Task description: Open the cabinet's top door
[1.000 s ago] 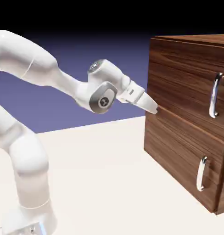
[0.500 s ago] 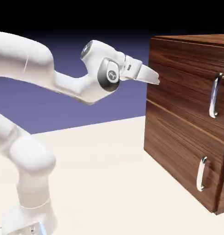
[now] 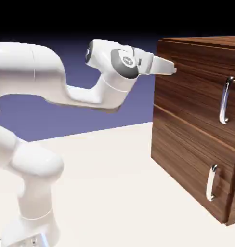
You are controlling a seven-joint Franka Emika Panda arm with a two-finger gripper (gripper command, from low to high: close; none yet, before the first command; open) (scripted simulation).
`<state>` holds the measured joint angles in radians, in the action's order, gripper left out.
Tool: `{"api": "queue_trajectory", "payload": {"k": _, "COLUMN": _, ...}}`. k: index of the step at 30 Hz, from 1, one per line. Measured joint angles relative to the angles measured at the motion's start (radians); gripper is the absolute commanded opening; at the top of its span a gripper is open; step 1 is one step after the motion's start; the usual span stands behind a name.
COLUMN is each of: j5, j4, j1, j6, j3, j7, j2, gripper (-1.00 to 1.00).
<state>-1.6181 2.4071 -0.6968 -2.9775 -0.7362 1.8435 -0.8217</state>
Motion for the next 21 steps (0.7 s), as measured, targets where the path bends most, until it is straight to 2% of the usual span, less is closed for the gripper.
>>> {"api": "queue_trajectory", "payload": {"k": 21, "j5": -0.913, "j4": -0.227, "j1": -0.387, "j6": 0.034, "j3": -0.416, "j7": 0.622, "j2": -0.142, "gripper": 0.00}}
